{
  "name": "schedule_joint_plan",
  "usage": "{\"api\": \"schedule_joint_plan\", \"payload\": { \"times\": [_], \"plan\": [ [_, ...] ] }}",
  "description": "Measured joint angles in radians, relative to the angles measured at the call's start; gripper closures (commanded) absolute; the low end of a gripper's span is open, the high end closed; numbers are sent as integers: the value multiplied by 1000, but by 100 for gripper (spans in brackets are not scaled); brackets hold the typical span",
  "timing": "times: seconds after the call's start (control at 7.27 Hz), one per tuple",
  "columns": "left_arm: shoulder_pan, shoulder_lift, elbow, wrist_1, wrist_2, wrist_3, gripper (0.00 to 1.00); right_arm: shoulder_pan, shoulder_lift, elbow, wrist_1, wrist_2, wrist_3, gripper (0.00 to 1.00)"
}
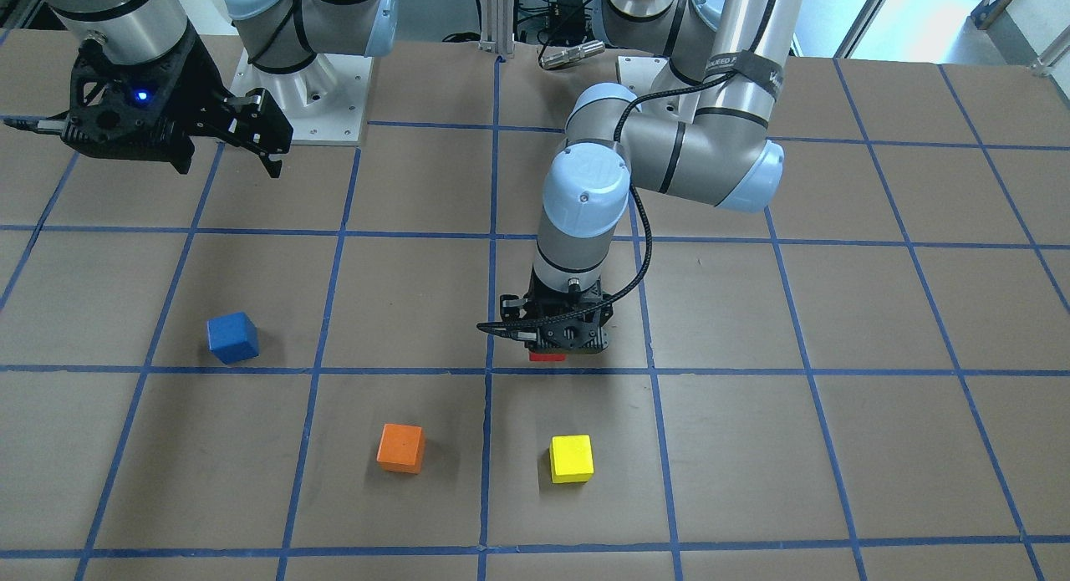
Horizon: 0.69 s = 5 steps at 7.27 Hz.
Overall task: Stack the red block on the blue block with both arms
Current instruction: 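Carry the red cube farther from the robot toward the orange cube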
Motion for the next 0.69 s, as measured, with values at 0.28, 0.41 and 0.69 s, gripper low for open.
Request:
{"api": "schedule_joint_plan", "payload": {
  "times": [0.28,0.41,0.69],
  "plan": [
    [-39,-76,101,-1,-8,-86,87,0,0,1,0,1,0,0],
    [-53,-117,142,-1,-10,-123,71,0,0,1,-1,-1,0,0],
    [-77,-171,166,5,-3,-166,0,0,1,1,-2,-7,0,0]
  ]
}}
